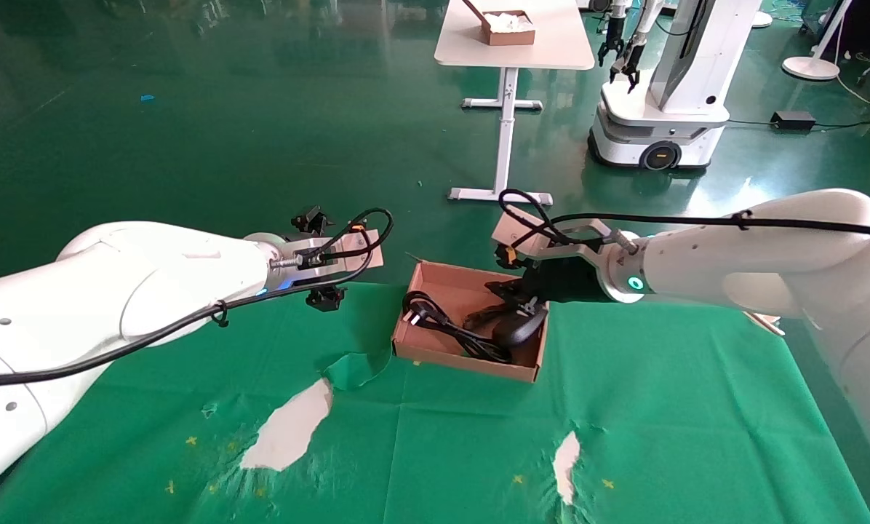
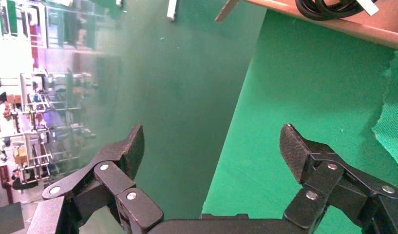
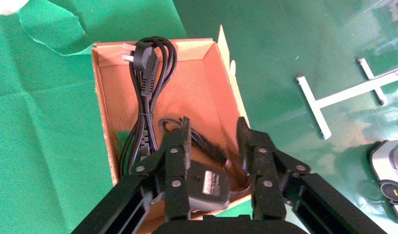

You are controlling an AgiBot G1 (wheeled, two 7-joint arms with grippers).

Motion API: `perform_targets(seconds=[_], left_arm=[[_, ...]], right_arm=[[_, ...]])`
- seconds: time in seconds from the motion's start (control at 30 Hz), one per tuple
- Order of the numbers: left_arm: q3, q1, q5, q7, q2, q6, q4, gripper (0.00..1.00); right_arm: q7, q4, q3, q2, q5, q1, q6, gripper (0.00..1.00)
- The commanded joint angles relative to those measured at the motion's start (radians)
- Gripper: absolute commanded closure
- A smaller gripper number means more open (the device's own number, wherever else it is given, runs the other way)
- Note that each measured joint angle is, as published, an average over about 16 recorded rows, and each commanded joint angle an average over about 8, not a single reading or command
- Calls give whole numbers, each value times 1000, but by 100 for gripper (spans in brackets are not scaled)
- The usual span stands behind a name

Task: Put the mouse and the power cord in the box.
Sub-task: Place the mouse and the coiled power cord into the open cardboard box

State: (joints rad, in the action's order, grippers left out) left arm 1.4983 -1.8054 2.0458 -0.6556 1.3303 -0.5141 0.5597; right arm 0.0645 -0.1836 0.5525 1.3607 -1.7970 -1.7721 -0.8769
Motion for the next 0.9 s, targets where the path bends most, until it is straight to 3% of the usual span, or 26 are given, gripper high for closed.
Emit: perform_targets(seconds=[0.03, 0.27, 0.9], left_arm=[[0, 0, -1, 1, 0, 0, -1, 0], [0, 0, -1, 0, -5, 0, 7, 0], [-1, 2, 2, -12, -11, -4, 18, 0]], right_arm=[[0, 2, 0, 0, -2, -4, -1, 0], [-16, -66, -18, -47, 64, 39, -40, 0], [-96, -415, -104, -283, 402, 261, -235, 0]])
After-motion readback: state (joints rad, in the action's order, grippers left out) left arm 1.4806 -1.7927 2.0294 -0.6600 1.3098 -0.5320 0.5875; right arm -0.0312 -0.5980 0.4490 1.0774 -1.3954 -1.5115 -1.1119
